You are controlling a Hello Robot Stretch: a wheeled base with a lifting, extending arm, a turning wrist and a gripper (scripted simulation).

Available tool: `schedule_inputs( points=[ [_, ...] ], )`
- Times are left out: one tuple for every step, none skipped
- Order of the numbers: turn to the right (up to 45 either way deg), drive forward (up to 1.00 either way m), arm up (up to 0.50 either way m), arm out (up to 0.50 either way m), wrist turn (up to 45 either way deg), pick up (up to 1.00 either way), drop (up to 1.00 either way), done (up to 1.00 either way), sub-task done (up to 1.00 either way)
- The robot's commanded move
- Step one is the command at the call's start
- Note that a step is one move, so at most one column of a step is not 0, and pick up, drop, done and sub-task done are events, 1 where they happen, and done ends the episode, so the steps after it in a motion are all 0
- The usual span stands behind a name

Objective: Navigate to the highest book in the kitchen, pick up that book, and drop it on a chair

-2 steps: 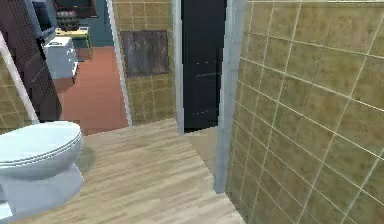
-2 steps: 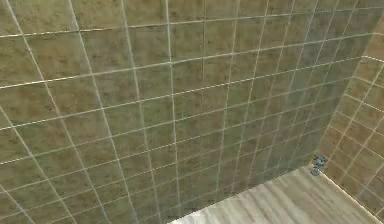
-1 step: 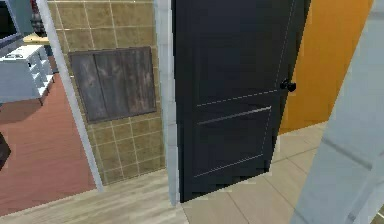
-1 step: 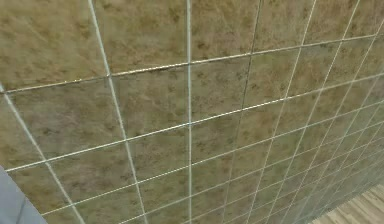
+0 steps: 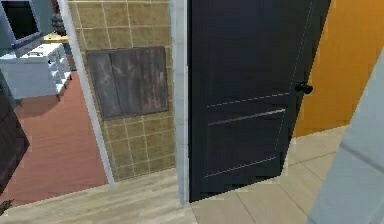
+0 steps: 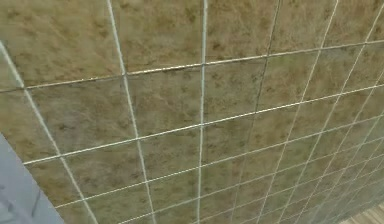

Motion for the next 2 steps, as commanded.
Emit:
schedule_inputs(
  points=[
    [0.0, 0.55, 0.00, 0.00, 0.0, 0.00, 0.00, 0.00, 0.00],
    [45.0, 0.00, 0.00, 0.00, 0.0, 0.00, 0.00, 0.00, 0.00]
  ],
)
